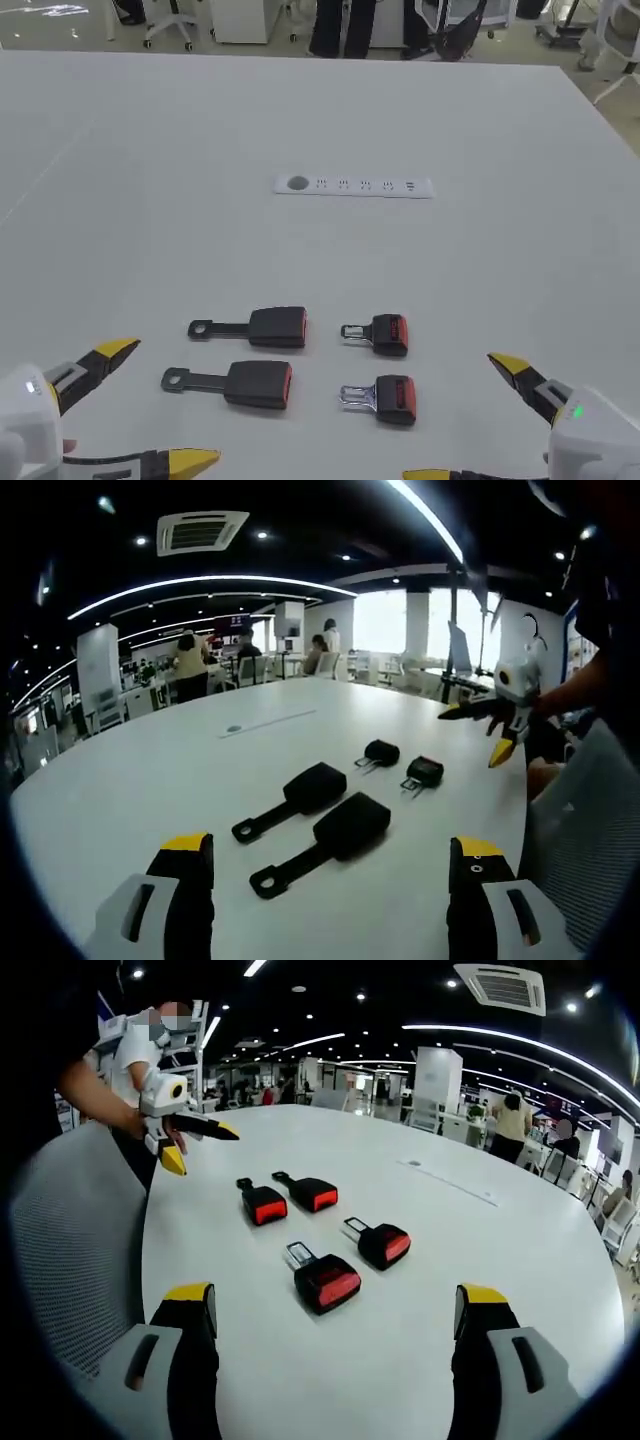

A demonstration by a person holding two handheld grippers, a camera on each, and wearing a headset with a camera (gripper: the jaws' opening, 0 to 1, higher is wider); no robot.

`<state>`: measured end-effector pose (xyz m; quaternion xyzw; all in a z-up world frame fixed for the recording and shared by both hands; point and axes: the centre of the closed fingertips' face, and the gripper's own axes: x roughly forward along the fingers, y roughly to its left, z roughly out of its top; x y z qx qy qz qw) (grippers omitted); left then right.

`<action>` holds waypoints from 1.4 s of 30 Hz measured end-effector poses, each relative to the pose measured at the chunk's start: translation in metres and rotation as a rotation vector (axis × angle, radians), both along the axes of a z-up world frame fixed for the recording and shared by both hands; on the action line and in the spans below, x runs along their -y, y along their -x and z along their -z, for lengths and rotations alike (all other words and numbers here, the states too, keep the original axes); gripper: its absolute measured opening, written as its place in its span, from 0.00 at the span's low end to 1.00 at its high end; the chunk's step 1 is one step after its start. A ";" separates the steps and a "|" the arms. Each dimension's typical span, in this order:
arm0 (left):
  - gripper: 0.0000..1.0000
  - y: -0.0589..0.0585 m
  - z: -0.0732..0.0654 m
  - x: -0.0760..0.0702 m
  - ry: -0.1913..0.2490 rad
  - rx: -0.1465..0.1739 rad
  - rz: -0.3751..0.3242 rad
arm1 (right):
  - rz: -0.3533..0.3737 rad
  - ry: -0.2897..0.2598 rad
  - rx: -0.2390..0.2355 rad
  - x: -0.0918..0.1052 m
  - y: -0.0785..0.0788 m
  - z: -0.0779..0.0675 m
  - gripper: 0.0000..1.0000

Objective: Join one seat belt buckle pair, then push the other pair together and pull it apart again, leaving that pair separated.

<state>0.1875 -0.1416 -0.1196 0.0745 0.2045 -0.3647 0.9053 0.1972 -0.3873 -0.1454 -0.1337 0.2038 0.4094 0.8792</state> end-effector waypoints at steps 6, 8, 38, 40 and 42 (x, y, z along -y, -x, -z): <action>1.00 0.000 0.003 -0.004 0.001 -0.002 -0.002 | 0.000 0.000 0.000 0.000 0.000 0.000 0.99; 1.00 0.000 0.005 -0.006 -0.001 -0.002 -0.001 | -0.001 -0.001 -0.001 0.000 0.000 0.000 0.99; 0.92 -0.011 0.014 0.003 -0.090 -0.044 0.083 | -0.109 0.079 0.020 0.000 -0.005 0.006 0.82; 0.90 -0.012 0.014 0.005 -0.102 -0.046 0.097 | -0.120 0.081 0.018 -0.001 -0.006 0.007 0.80; 0.88 -0.014 0.016 0.007 -0.113 -0.052 0.113 | -0.131 0.084 0.016 -0.002 -0.007 0.008 0.78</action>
